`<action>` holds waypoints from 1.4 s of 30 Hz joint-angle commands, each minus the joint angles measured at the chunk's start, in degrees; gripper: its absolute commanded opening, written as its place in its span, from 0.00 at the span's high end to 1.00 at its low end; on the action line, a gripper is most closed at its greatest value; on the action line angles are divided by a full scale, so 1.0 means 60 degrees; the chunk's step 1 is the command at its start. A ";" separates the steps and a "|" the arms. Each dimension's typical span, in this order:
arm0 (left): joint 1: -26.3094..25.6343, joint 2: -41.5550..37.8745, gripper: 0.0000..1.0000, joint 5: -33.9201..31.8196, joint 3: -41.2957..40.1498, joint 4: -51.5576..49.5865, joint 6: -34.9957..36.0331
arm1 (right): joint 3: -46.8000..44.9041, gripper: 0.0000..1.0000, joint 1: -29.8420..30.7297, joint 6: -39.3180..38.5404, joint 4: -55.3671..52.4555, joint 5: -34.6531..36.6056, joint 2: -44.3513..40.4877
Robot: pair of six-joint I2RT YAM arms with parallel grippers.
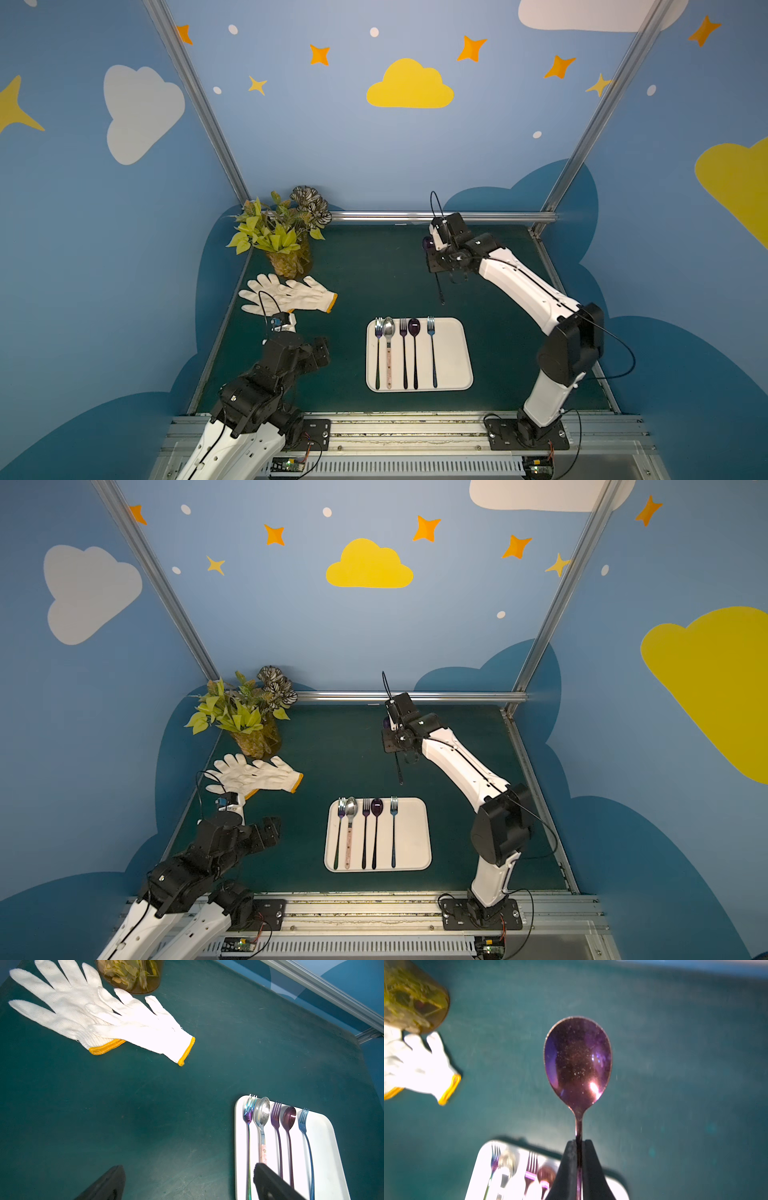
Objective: Set the spoon and fork side by side
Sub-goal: Place the spoon on the tray.
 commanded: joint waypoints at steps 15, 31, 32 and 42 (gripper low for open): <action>0.0032 0.0006 0.00 0.0269 -0.0027 0.0243 0.0262 | -0.6971 1.00 0.0878 0.3351 0.2607 -0.1253 -0.2875; 0.0030 -0.0085 0.00 0.0237 -0.0022 0.0186 0.0206 | -0.7143 1.00 0.0790 0.3171 0.2963 -0.1265 -0.1596; 0.0030 -0.0080 0.00 0.0233 -0.0022 0.0185 0.0215 | -0.7130 1.00 0.0790 0.3156 0.2967 -0.1257 -0.1542; 0.0022 -0.0059 0.00 0.0189 -0.0021 0.0155 0.0196 | -0.7189 1.00 0.0775 0.3021 0.2900 -0.1177 -0.1349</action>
